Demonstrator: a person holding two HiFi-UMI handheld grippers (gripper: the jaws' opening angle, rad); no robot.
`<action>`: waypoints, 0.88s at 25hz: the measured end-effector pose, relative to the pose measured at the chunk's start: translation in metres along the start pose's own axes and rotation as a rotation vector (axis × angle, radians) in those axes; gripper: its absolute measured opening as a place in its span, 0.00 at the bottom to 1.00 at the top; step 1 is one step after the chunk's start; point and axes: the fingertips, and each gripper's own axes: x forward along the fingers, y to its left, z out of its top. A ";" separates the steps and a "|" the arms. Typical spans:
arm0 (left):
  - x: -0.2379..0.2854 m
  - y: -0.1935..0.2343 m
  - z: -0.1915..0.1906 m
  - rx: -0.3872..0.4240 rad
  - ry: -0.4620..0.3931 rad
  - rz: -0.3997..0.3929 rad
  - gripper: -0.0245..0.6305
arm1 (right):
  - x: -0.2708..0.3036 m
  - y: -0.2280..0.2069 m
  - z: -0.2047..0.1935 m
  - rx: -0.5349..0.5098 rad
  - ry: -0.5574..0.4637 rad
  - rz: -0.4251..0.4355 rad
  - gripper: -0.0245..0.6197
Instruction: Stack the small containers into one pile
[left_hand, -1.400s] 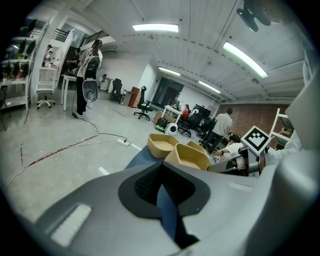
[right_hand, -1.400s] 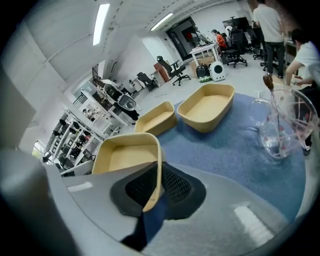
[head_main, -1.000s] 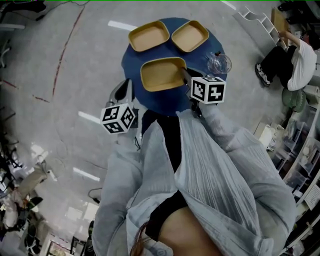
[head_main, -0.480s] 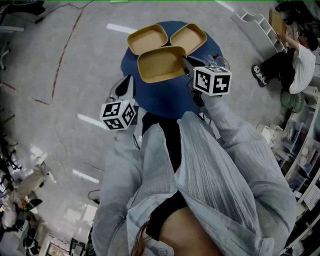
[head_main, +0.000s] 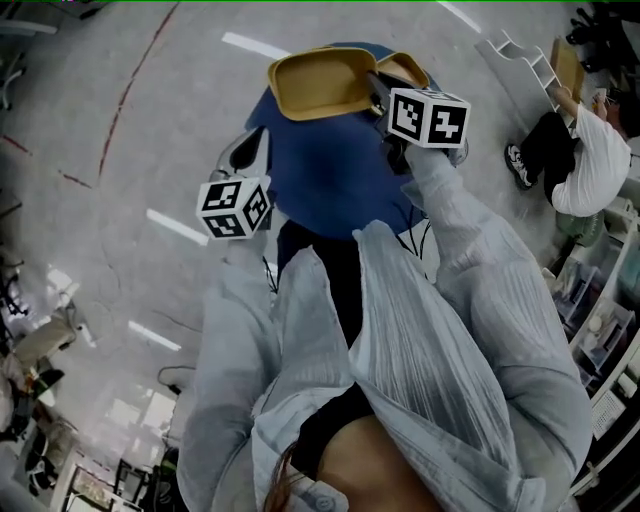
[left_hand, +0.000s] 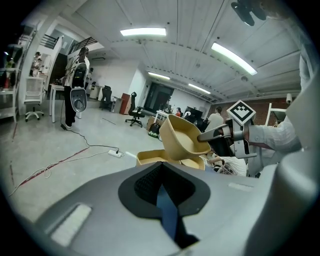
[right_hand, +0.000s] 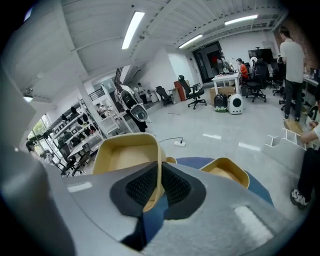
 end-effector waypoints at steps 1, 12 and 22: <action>0.003 0.002 0.000 0.003 0.003 0.001 0.06 | 0.006 -0.003 0.004 -0.016 0.008 -0.009 0.08; 0.031 0.028 0.004 -0.024 0.023 0.027 0.06 | 0.079 -0.023 0.018 -0.046 0.176 0.020 0.08; 0.039 0.038 -0.004 -0.063 0.032 0.040 0.06 | 0.113 -0.031 0.005 -0.038 0.297 0.009 0.08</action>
